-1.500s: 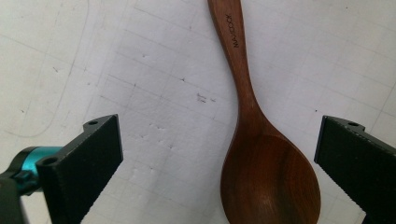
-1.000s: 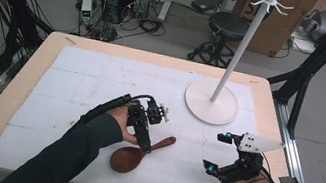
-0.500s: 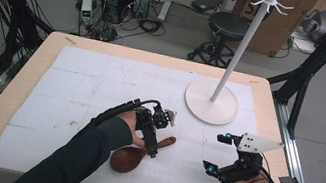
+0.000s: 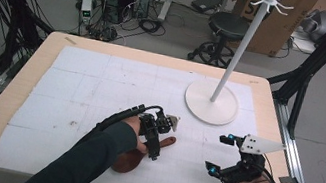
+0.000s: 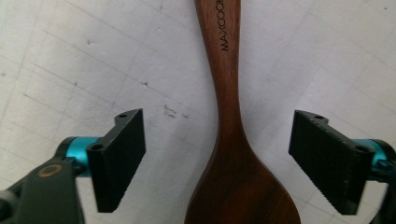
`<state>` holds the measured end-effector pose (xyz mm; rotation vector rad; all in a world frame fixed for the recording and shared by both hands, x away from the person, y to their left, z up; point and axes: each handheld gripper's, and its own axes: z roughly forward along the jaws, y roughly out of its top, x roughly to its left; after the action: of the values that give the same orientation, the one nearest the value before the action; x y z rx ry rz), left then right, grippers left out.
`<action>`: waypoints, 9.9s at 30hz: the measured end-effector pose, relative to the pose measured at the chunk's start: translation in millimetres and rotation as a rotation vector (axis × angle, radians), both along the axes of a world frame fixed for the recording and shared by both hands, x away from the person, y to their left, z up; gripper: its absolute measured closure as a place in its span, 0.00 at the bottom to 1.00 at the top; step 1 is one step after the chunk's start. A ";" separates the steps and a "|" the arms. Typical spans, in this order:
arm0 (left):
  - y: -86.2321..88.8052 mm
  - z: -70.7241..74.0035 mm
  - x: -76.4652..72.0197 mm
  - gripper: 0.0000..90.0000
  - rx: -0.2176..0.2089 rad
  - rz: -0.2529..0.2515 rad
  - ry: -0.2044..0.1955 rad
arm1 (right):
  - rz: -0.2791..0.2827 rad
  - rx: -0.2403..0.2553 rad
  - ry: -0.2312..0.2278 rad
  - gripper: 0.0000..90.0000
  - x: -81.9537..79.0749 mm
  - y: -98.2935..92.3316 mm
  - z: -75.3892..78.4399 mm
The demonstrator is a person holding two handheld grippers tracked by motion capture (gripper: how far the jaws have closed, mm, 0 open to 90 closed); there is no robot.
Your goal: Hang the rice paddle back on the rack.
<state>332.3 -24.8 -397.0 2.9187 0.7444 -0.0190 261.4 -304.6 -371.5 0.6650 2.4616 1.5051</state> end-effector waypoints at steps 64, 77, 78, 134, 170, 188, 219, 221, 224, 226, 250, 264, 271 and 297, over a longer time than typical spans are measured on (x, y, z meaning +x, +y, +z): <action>-3.4 -12.0 -1.7 0.84 0.023 -0.065 0.012 | -0.020 -0.018 -0.006 0.01 -0.3 -1.7 -1.4; 12.8 7.9 3.6 0.85 -0.110 -0.075 0.001 | -0.029 -0.010 -0.009 0.01 -0.2 -5.4 -1.1; 14.9 10.5 4.0 0.85 -0.125 -0.072 -0.002 | -0.029 -0.011 -0.006 0.01 -0.2 -5.5 -1.1; 66.2 103.7 34.7 0.86 -0.552 -0.019 -0.124 | -0.036 -0.002 -0.001 0.01 1.2 -7.5 -1.1; 41.2 167.4 82.4 0.86 -0.637 -0.161 -0.115 | -0.040 0.009 0.001 0.01 3.1 -12.2 -2.4; 13.5 205.5 105.9 0.86 -0.635 -0.202 -0.156 | -0.039 0.021 0.005 0.01 4.5 -13.3 -3.2; -22.0 255.6 133.7 0.86 -0.625 -0.152 -0.188 | -0.024 0.037 0.004 0.01 4.1 -13.8 -1.9; -22.4 256.8 132.9 0.86 -0.616 -0.147 -0.207 | -0.030 0.039 0.006 0.01 4.8 -15.1 -2.4; -22.1 257.4 130.3 0.86 -0.600 -0.145 -0.208 | -0.034 0.042 0.007 0.01 5.7 -16.2 -3.1; -21.2 259.2 127.4 0.86 -0.577 -0.140 -0.222 | -0.033 0.038 0.007 0.01 6.0 -16.5 -3.3; -15.3 277.6 90.1 0.86 -0.494 -0.097 -0.243 | -0.020 0.026 -0.009 0.01 1.5 -8.8 1.5; -24.9 262.5 75.8 0.86 -0.448 -0.140 -0.179 | -0.027 0.038 -0.023 0.01 -2.0 -15.0 5.3; -18.0 277.2 61.6 0.86 -0.426 -0.119 -0.195 | -0.022 0.036 -0.033 0.01 -1.7 -12.6 6.6; -44.5 304.3 107.2 0.86 -0.399 -0.102 -0.176 | -0.013 0.047 -0.025 0.01 2.4 -11.9 7.0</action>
<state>439.5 -69.3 -92.7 2.5341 0.4965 0.0697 263.7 -316.5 -364.5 0.6654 2.4057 1.5614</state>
